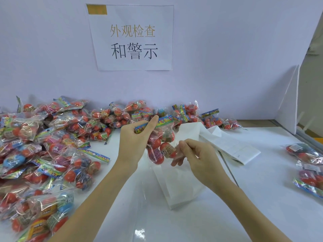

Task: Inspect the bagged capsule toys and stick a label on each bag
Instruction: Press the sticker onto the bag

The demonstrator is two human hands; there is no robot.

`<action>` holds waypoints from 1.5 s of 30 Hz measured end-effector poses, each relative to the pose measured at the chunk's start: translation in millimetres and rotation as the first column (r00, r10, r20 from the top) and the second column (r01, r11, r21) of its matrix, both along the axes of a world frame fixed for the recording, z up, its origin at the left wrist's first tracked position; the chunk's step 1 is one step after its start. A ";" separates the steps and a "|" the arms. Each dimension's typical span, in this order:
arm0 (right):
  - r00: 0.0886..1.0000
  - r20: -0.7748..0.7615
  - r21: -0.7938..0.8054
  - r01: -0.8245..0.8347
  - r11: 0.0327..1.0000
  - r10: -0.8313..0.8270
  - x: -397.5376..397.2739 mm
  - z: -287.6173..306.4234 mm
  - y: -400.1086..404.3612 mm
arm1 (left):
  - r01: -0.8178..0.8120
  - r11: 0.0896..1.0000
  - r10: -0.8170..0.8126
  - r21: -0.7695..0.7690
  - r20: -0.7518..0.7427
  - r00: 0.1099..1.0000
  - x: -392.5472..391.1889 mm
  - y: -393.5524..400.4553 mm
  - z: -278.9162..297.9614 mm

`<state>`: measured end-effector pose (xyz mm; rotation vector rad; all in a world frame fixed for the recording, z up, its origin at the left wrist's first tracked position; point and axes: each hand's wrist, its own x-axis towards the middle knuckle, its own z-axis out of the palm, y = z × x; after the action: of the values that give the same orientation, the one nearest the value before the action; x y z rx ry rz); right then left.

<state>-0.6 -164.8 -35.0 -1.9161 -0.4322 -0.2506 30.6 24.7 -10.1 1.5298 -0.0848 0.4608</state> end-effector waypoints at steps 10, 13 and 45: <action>0.998 -0.054 0.182 -0.008 0.983 0.018 2.3 -2.1 -5.3 | 0.209 0.966 -0.233 -0.155 -0.155 0.960 1.4 -6.2 -1.0; 0.995 -0.022 0.181 0.097 0.979 -0.095 6.0 -1.7 -11.2 | 0.323 0.941 -0.336 -0.102 -0.167 0.927 -0.6 -10.8 -6.5; 0.989 -0.149 0.299 0.020 0.954 0.025 4.7 5.0 -12.2 | 0.239 0.953 -0.268 -0.187 -0.151 0.951 -10.0 -16.6 -3.7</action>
<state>4.1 -177.0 -29.9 -1.6229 -0.2774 -0.1574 20.5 8.2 -13.8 1.3653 -0.1024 0.1227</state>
